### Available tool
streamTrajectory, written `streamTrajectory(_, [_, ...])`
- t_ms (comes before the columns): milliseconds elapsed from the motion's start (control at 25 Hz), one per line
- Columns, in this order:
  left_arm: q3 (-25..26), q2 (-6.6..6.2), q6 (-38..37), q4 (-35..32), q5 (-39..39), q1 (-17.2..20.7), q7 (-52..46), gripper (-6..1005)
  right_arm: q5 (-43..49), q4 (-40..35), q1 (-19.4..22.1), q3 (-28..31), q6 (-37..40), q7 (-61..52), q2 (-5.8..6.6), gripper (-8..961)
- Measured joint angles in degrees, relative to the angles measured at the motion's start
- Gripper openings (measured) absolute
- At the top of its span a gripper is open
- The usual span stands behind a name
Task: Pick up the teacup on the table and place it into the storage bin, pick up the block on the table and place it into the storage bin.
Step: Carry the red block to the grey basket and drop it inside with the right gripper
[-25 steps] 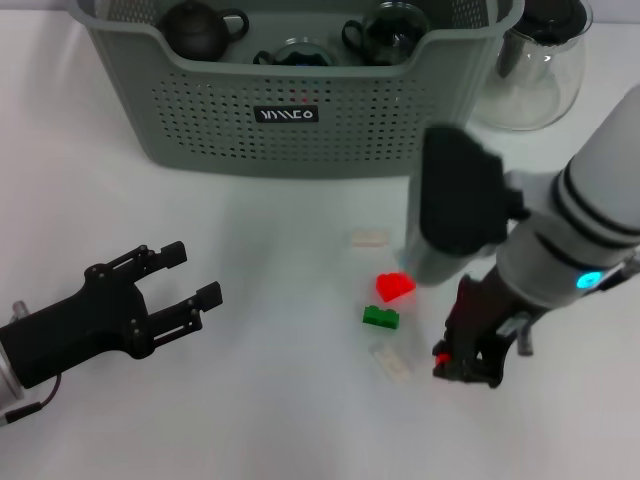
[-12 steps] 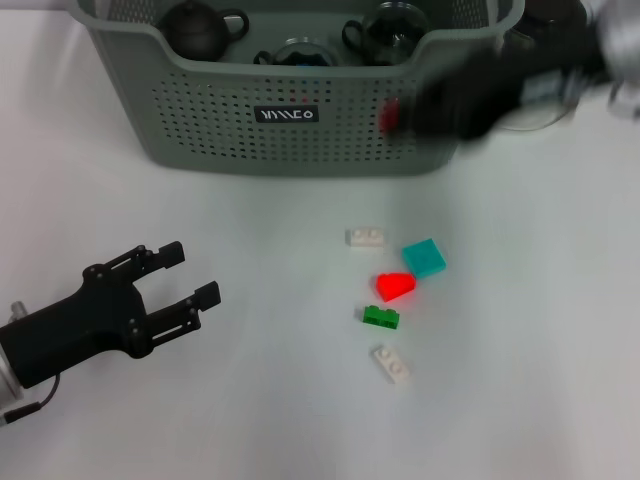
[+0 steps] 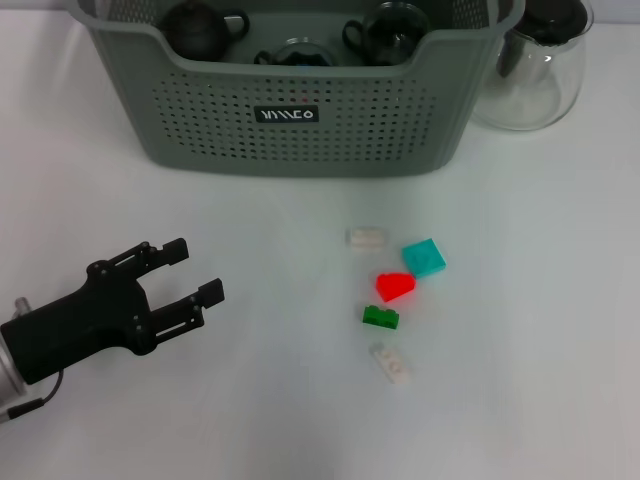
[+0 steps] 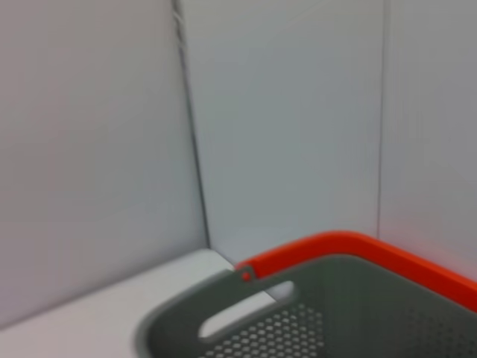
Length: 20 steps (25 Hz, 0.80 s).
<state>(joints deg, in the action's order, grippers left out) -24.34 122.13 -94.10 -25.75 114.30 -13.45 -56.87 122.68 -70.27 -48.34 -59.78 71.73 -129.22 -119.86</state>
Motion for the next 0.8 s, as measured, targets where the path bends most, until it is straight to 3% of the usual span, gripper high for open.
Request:
streamTrajectory(280, [-0.13, 0.14, -0.02, 0.62, 0.04, -0.32, 0.00, 761, 16.43, 26.41, -17.78, -0.41, -15.55, -2.91, -0.11, 166])
streamTrajectory(400, [-0.27, 0.13, -0.03, 0.62, 0.04, -0.36, 0.00, 761, 19.46, 34.49, -22.30, -0.92, -20.41, -2.93, -0.24, 174])
streamTrajectory(560, [-0.40, 0.13, -0.04, 0.70, 0.05, -0.61, 0.00, 761, 21.17, 40.23, -24.89, -3.09, -22.93, -3.39, -0.36, 185])
streamTrajectory(800, [-0.40, 0.13, -0.26, 0.71, 0.05, -0.88, 0.01, 761, 21.13, 40.60, -24.06, -7.06, -22.60, -3.64, -0.54, 200])
